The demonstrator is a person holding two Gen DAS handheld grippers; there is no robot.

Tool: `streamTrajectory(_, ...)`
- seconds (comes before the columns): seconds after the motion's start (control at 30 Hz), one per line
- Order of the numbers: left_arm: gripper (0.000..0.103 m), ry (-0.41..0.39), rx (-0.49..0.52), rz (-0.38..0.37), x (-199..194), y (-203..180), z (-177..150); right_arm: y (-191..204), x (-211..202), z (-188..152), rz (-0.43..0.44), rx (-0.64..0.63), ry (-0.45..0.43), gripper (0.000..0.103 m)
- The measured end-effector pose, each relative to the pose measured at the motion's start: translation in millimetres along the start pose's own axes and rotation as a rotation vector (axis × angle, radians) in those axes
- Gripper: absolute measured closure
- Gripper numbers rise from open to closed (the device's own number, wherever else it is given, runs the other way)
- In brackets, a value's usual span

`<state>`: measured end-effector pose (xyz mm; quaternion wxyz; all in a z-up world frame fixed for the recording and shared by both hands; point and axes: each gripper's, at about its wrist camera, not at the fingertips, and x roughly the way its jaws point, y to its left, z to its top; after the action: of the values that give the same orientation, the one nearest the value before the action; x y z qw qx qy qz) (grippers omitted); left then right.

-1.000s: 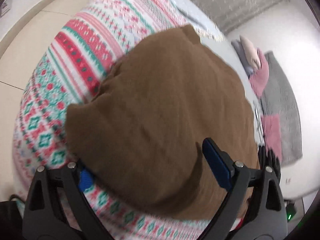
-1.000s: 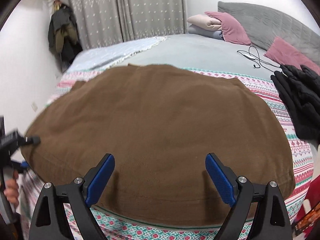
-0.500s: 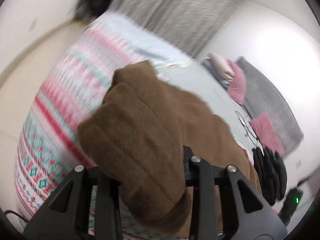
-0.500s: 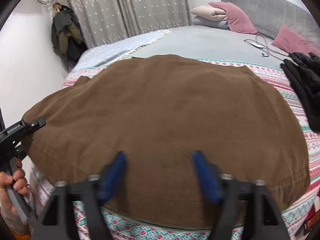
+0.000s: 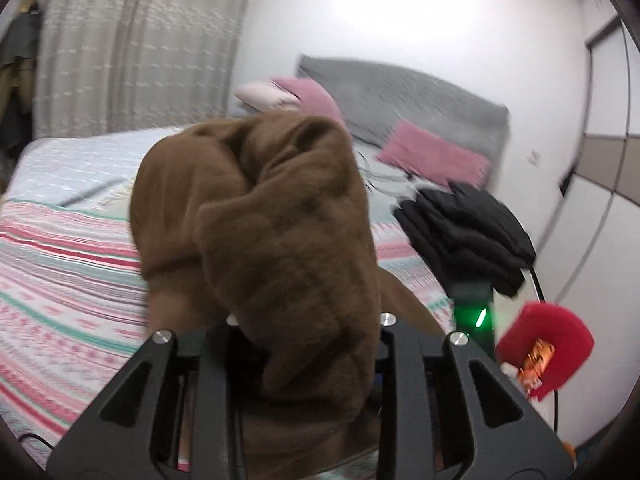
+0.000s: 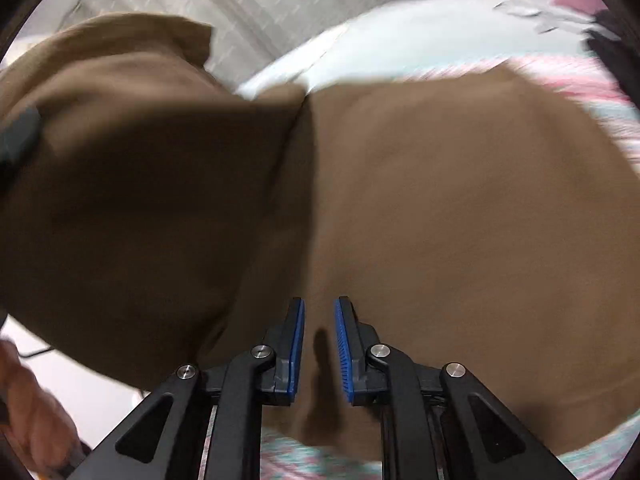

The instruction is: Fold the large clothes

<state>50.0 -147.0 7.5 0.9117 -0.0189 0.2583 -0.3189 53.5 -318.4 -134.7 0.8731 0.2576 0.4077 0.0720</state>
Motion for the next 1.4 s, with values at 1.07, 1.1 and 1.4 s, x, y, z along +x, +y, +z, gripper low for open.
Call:
streamTrajectory(1.07, 0.02, 0.236, 0.055, -0.182, -14.4, 109.7, -49.0, 42.7, -11.5, 124.2, 0.029, -0.134, 0.059, 0.026)
streamTrajectory(1.1, 0.02, 0.248, 0.035, -0.193, -3.1, 111.9, -55.5, 56.2, 4.6, 132.1, -0.038, -0.196, 0.105, 0.026)
streamTrajectory(1.4, 0.02, 0.285, -0.001, -0.27, 22.3, 127.3, -68.6, 38.0, 88.9, 125.3, -0.026, -0.019, 0.349, 0.078)
